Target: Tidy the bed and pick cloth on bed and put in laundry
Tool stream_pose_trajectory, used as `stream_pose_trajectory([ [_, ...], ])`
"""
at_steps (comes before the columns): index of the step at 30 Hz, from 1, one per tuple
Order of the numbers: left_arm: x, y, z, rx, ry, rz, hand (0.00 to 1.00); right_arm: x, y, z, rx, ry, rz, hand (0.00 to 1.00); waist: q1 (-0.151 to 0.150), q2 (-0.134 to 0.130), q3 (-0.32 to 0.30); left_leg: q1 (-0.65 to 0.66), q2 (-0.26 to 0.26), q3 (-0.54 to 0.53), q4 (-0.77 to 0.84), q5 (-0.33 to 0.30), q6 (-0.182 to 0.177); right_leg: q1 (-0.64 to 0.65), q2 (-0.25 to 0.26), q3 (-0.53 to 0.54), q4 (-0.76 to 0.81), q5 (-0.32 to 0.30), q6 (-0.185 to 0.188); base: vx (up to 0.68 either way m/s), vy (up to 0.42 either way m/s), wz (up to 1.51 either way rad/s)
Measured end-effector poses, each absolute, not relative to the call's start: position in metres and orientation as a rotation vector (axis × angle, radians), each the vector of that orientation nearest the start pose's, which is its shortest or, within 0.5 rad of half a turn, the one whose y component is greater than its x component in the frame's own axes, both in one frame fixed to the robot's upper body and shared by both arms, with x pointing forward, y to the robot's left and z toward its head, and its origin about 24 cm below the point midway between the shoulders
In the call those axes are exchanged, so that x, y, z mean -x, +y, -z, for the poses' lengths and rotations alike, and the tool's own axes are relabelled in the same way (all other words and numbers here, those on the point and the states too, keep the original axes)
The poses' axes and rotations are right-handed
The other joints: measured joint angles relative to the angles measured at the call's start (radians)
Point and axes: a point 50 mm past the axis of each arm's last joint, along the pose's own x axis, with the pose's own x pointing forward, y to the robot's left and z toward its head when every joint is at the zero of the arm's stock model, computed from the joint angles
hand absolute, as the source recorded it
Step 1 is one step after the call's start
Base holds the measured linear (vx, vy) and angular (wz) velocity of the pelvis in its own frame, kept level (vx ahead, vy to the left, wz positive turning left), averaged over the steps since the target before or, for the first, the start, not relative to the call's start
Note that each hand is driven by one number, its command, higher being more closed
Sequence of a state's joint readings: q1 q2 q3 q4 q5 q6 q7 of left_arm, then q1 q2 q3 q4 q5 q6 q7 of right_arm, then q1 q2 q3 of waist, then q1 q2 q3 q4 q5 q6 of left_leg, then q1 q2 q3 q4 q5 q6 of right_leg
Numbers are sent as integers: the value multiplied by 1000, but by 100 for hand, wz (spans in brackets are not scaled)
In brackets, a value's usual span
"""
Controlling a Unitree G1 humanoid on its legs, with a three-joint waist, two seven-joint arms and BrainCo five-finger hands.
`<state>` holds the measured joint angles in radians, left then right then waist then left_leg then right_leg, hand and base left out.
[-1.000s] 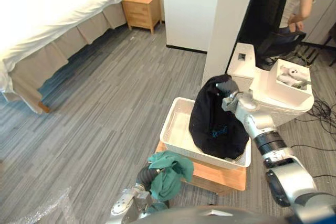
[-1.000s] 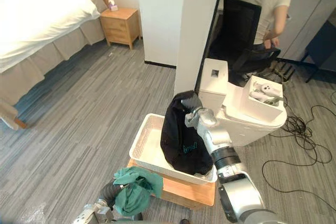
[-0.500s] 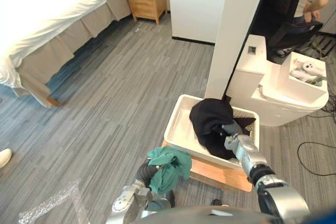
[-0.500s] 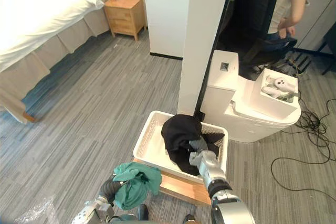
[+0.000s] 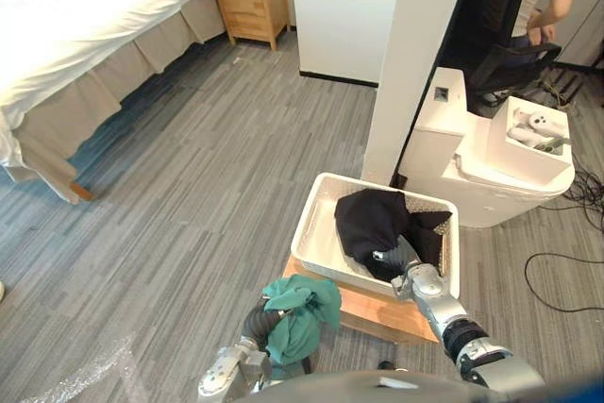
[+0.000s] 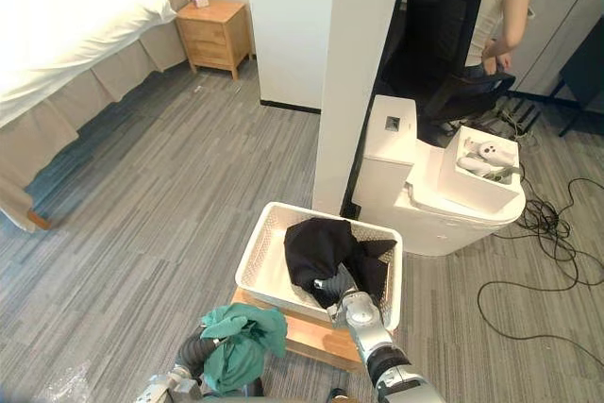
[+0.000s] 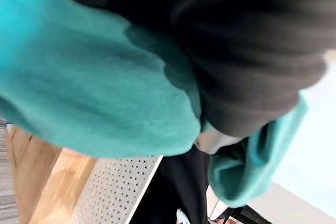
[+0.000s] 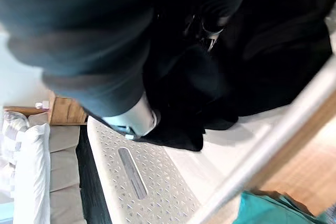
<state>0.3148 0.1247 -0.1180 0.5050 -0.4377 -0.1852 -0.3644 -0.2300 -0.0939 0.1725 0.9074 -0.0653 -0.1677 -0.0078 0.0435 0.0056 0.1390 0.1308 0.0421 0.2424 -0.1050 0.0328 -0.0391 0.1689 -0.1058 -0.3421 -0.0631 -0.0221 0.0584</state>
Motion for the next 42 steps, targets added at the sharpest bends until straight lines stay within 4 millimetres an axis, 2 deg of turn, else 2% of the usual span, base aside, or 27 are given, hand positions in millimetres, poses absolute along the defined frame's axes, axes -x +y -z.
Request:
stream_pose_trajectory([
  [7,-128,164,100,353,559,163,100,-258,-150,65,445,410,-200,0,-7,1,-1,17,3,26,0,-4,-6,16,5,14,-15,0,0,29,-5,-6],
  [10,-129,166,100,347,559,139,100,-265,-161,56,535,372,-169,0,-12,1,-1,20,4,27,0,-4,-7,17,6,19,-15,0,0,-6,-2,-1],
  [14,-128,172,100,344,559,114,100,-271,-171,43,542,327,-125,0,-14,0,-1,23,7,34,0,-5,-7,16,9,24,-13,1,-1,-25,-6,-6],
  [18,-124,177,100,341,558,75,100,-281,-176,15,519,205,-71,0,-27,-4,-4,24,13,45,0,-6,-7,12,15,32,-15,2,-4,-18,-11,-7],
  [23,-123,181,96,340,538,49,100,-270,-188,7,494,183,1,0,-30,-19,-14,24,20,56,0,-11,-7,8,25,58,-20,3,-7,15,-13,-8],
  [26,-125,188,94,342,522,-19,100,-257,-213,13,476,239,119,0,-34,-17,-17,23,24,72,1,-15,-9,-4,29,79,-20,3,-9,27,-10,-16],
  [28,-125,197,90,347,494,-90,100,-239,-238,21,460,298,242,0,-45,-13,-19,22,26,76,1,-18,-12,-6,31,81,-19,3,-10,50,-11,-8],
  [29,-124,205,86,365,464,-151,100,-223,-257,28,435,346,341,0,-55,-8,-23,23,27,77,1,-20,-14,-6,32,81,-19,2,-11,63,-17,-3],
  [31,-124,213,83,368,441,-195,100,-209,-271,33,416,380,414,0,-61,-4,-25,23,28,78,1,-21,-15,-7,33,81,-19,1,-13,39,-18,-4],
  [32,-125,226,77,352,395,-270,100,-186,-288,44,378,449,516,0,-74,0,-28,23,30,78,1,-22,-15,-6,36,81,-19,-2,-15,0,0,0],
  [36,-130,250,58,308,268,-379,100,-142,-306,76,333,641,610,0,-86,7,-33,25,34,79,1,-22,-16,-6,39,79,-17,-3,-17,0,0,0],
  [37,-136,259,46,283,187,-401,100,-118,-307,93,323,748,607,0,-85,9,-36,26,35,78,1,-21,-16,-6,39,78,-12,-5,-18,-21,-11,3],
  [40,-153,270,23,229,49,-415,100,-83,-302,117,294,920,560,0,-86,12,-53,26,34,76,0,-21,-15,-8,36,70,-4,-9,-17,-31,-6,4],
  [42,-169,275,6,198,-32,-413,100,-72,-297,127,258,985,530,0,-87,15,-67,25,33,75,0,-20,-13,-16,34,66,0,-14,-17,-44,2,2],
])
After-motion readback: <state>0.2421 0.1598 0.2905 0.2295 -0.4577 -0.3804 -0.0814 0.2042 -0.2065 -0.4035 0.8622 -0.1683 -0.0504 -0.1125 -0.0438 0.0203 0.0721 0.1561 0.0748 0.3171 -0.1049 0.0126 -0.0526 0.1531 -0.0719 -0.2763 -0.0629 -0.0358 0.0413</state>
